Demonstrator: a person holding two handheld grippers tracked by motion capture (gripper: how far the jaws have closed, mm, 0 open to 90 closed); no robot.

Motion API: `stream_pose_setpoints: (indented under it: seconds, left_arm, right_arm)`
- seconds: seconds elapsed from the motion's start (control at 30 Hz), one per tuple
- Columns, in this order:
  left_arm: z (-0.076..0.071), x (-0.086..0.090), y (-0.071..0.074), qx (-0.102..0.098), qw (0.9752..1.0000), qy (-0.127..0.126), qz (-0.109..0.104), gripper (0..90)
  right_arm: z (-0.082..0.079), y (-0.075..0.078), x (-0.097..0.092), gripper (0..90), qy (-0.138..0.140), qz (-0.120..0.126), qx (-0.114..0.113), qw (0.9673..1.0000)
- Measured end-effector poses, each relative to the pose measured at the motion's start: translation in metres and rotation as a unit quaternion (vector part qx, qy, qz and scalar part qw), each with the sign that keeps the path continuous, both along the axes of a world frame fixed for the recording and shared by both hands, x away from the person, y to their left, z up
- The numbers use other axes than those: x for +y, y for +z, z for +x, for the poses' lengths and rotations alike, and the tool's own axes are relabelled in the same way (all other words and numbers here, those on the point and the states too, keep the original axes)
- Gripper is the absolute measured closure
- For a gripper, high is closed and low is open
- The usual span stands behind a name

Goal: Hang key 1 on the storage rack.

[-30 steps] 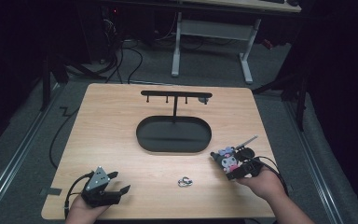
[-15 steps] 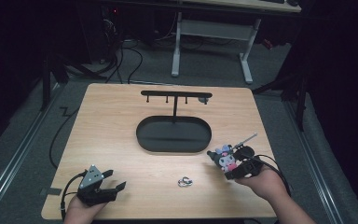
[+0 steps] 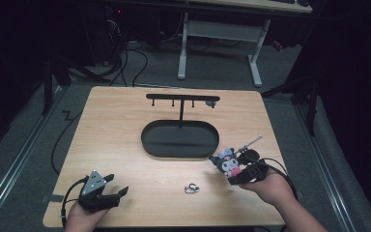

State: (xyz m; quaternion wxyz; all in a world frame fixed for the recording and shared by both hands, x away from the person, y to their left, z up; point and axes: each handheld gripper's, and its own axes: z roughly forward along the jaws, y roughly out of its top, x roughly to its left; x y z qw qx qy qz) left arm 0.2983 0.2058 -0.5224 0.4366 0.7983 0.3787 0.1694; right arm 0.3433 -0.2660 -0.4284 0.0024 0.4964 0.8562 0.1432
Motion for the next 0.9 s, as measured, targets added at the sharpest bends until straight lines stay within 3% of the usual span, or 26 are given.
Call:
stream_pose_setpoints:
  seconds: [0.17,0.33,0.6,0.9]
  left_arm:
    - [0.001,-0.002,0.001,-0.004,1.0000,-0.007,0.005,27.8]
    - [0.002,-0.002,-0.002,0.001,0.9999,-0.010,0.007,27.6]
    - [-0.002,0.001,0.001,-0.003,1.0000,-0.006,0.006,27.5]
    - [-0.002,0.002,0.001,-0.006,0.9999,-0.010,0.006,27.5]
  right_arm:
    - [-0.002,0.007,0.002,51.8,0.004,0.002,-0.003,1.0000]
    - [-0.001,0.013,0.000,51.8,0.003,0.021,-0.009,0.9997]
    - [0.003,0.019,0.008,51.7,0.008,0.012,-0.001,0.9999]
    - [0.011,0.039,0.019,51.7,0.015,0.021,-0.013,0.9996]
